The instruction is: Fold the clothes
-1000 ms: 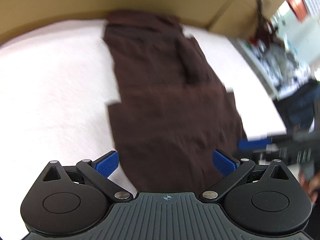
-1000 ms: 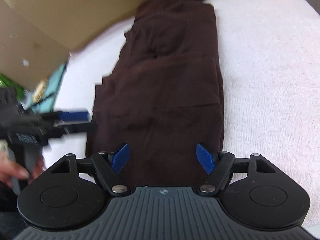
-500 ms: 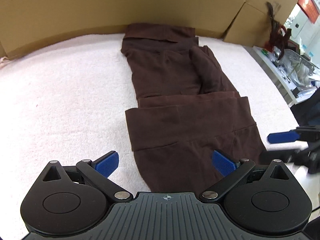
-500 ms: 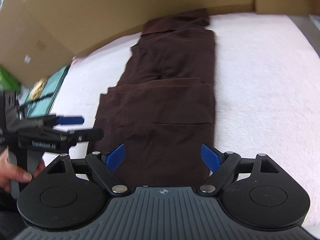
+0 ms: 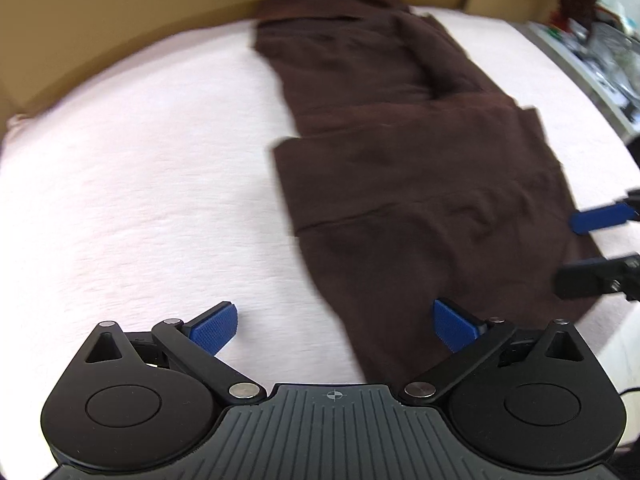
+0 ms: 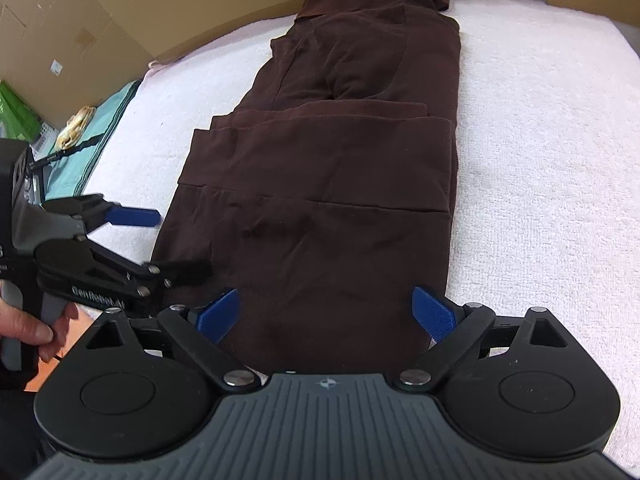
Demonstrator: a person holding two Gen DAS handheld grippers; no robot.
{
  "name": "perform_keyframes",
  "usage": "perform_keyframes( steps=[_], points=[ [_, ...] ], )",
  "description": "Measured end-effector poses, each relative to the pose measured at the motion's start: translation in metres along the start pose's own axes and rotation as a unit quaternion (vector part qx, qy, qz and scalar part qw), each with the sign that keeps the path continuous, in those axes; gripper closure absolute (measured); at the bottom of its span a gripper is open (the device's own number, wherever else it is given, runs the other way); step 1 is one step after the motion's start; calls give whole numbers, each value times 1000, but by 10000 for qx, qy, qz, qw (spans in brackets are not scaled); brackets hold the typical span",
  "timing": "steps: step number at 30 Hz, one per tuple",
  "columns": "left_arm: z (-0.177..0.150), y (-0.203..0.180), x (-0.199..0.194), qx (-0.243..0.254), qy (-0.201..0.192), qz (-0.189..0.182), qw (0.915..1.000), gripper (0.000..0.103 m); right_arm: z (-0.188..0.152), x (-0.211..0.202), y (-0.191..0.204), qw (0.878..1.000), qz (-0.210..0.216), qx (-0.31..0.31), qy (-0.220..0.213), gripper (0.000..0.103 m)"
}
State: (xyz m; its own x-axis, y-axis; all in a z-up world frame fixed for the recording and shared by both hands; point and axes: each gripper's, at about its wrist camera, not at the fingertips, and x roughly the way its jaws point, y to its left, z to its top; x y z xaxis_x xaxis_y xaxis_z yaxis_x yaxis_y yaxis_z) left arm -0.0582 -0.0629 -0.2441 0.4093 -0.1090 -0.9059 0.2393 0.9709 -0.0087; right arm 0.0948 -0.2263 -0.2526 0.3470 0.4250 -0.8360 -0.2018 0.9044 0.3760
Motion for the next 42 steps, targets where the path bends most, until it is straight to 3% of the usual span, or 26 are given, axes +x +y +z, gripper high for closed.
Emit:
perform_keyframes(
  steps=[4,7,19,23,26,28,30,32,36,42],
  points=[
    [-2,11,-18,-239,-235,136,9993,0,0,0,2,10000,-11,24,-32,5],
    [-3,16,-25,-467,-363,14,9983,0,-1,1,4,10000,-26,28,-51,4],
    [-7,8,-22,-607,-295,-230,9975,0,4,4,5,9999,21,92,97,1],
    [-7,14,-24,-766,-323,-303,9961,0,5,-9,-7,9976,148,626,-252,1],
    [-7,21,-24,-924,-284,-369,9946,0,7,-26,-10,9954,-17,687,-673,1],
    [-7,24,-26,-981,-302,-379,9940,0,10,-36,-13,9935,-126,670,-913,6],
    [-7,26,-28,-1013,-336,-410,9934,0,12,-40,-13,9931,-319,546,-986,35],
    [-7,27,-28,-1040,-347,-457,9929,0,13,-38,-10,9940,-444,387,-922,47],
    [-6,28,-25,-1051,-343,-540,9924,0,13,-23,13,9966,-343,-185,-722,61],
    [1,23,-14,-891,-242,-615,9938,0,26,14,58,9921,-360,-1164,-313,61]
  ],
)
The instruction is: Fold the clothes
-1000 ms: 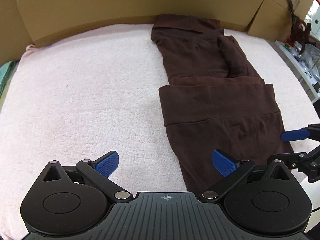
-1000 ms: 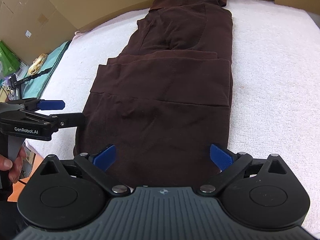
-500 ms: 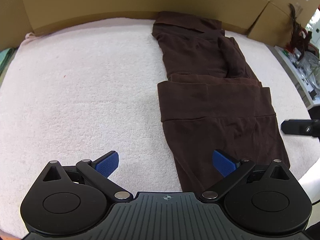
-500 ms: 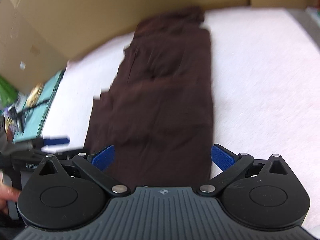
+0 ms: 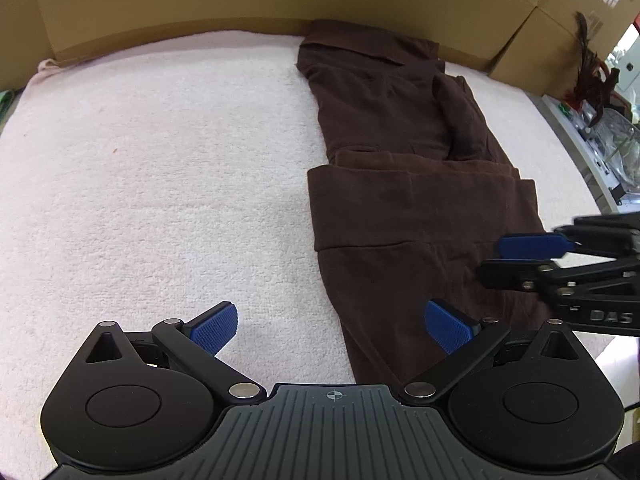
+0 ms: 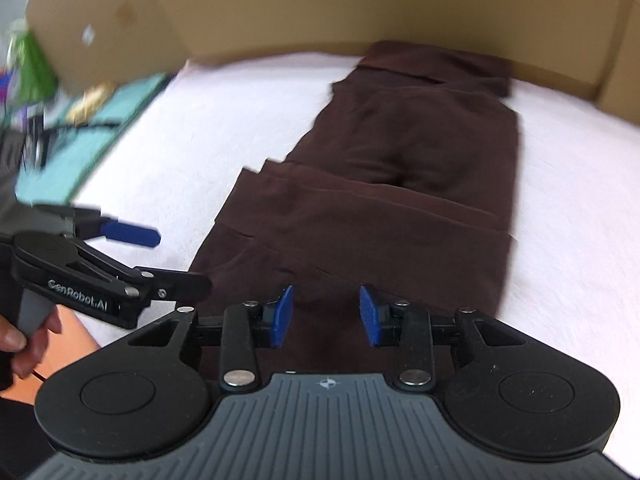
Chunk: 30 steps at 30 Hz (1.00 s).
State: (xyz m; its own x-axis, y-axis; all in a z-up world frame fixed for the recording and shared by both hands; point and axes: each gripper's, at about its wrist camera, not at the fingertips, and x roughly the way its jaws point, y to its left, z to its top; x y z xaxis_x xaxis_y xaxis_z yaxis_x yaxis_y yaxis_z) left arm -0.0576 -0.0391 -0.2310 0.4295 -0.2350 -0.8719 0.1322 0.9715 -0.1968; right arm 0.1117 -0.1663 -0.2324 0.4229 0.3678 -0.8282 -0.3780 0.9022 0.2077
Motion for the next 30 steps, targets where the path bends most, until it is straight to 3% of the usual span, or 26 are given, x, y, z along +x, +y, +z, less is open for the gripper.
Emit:
perform_keyframes(
  steps=[3,6,10,13,15,18,25,30],
  points=[
    [6,-1,3,59,26,-38,10000,0,11,17,-12,9998,-76,64,188,68],
    [11,-1,3,111,22,-41,9999,0,22,13,-31,9984,-90,562,51,77],
    [16,-2,2,159,19,-101,9998,0,28,-2,-42,9955,-187,876,-294,73],
    [21,-7,2,261,9,-99,9996,0,24,-11,-40,9949,-179,907,-392,52],
    [23,-12,2,316,6,-42,9995,0,17,-14,-38,9941,-190,984,-409,26],
    [28,-18,5,389,20,67,9992,0,9,-16,-40,9927,-246,1128,-359,11],
    [37,-18,8,11,104,-185,9998,0,-7,-27,-53,9889,-388,1382,-388,4],
    [48,-16,-3,-264,-117,-202,9994,0,-11,-28,-54,9896,-350,1352,-347,4]
  ],
)
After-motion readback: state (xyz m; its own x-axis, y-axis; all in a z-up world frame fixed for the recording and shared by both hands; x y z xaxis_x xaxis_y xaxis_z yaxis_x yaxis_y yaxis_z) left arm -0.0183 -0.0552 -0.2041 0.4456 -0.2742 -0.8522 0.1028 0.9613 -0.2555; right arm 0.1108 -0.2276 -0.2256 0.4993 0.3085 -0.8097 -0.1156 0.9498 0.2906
